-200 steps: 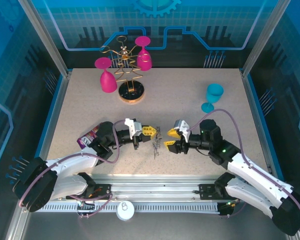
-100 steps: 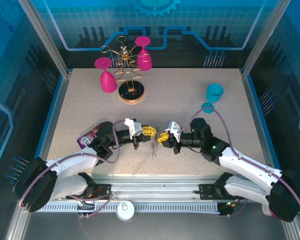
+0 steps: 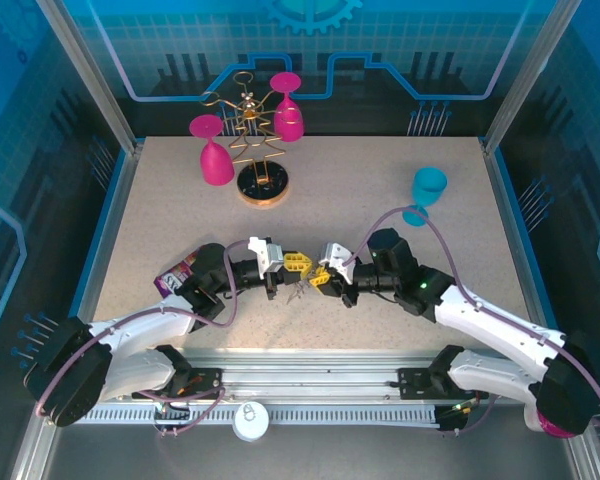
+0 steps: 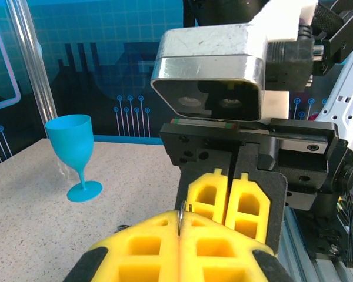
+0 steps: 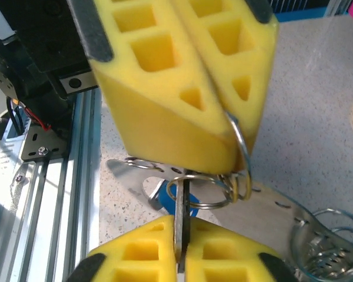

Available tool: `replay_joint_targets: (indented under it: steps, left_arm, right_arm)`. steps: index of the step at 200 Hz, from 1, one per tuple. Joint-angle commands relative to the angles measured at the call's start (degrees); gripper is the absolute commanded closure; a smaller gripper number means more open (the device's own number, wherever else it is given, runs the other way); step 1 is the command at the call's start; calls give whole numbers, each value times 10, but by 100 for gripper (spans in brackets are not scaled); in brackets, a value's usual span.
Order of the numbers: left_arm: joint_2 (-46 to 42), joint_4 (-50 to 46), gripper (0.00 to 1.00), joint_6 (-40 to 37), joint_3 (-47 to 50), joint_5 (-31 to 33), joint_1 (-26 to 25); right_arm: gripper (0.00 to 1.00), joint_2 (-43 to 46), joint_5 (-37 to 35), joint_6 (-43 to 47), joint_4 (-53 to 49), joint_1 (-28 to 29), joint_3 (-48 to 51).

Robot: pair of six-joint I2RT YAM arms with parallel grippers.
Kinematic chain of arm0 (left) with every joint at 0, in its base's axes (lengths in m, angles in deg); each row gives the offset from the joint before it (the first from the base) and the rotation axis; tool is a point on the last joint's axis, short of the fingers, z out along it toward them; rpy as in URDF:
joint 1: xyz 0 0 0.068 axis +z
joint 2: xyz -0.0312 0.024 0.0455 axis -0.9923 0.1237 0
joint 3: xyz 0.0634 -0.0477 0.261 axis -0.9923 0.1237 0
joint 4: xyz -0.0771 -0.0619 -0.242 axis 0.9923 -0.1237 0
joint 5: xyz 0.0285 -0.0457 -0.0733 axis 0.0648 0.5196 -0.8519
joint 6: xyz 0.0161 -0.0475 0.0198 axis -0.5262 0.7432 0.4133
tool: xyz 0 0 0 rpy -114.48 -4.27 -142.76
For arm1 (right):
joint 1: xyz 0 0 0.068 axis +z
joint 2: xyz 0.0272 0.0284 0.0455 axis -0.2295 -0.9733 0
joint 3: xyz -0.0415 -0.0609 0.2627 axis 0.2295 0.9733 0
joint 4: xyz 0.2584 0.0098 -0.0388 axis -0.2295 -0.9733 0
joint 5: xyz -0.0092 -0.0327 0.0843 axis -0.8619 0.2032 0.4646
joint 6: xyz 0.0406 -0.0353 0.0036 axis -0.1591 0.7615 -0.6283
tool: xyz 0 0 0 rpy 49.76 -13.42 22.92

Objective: Put the keys on the keyring

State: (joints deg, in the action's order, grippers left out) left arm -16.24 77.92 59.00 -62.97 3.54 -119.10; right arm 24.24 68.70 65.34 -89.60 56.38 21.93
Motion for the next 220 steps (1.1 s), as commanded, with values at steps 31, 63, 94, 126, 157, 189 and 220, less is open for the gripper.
replay_joint_targets:
  steps: [31, 63, 94, 126, 157, 189, 220]
  left_arm:
    - [-1, 33, 100, 6, -18, -13, 1]
    - [5, 41, 100, 7, -17, -30, 1]
    - [8, 43, 100, 9, -17, -40, 1]
    - [11, 45, 100, 10, -17, -42, 1]
    - [12, 47, 100, 11, -18, -44, 1]
    - [13, 49, 100, 14, -18, -48, 1]
    - [12, 47, 100, 13, -17, -49, 1]
  right_arm:
    - [59, 89, 45, 10, -31, -38, 7]
    - [65, 117, 75, -9, 47, -64, 34]
    - [72, 81, 85, -9, 86, -63, 23]
    - [77, 48, 83, -3, 101, -58, 7]
    - [79, 30, 82, 3, 104, -52, 1]
    - [82, 19, 86, 0, 123, -49, 0]
    - [95, 12, 93, 0, 128, -47, -5]
